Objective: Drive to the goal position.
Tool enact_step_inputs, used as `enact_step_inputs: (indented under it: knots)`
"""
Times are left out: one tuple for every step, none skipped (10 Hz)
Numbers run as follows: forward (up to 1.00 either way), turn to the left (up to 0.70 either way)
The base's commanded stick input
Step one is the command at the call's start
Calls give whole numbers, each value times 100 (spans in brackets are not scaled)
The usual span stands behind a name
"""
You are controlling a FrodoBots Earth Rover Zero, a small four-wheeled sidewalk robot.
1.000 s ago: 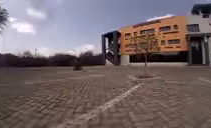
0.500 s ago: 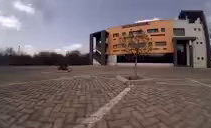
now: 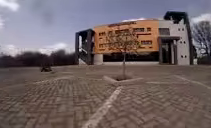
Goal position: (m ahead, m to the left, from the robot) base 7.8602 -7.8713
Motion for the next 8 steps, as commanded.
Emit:
enact_step_inputs:
  knots:
    - [39, -35]
    - [8, -43]
    - [0, -45]
    - [0, -45]
    - [0, -45]
    - [0, -45]
    - [0, -45]
    - [0, -45]
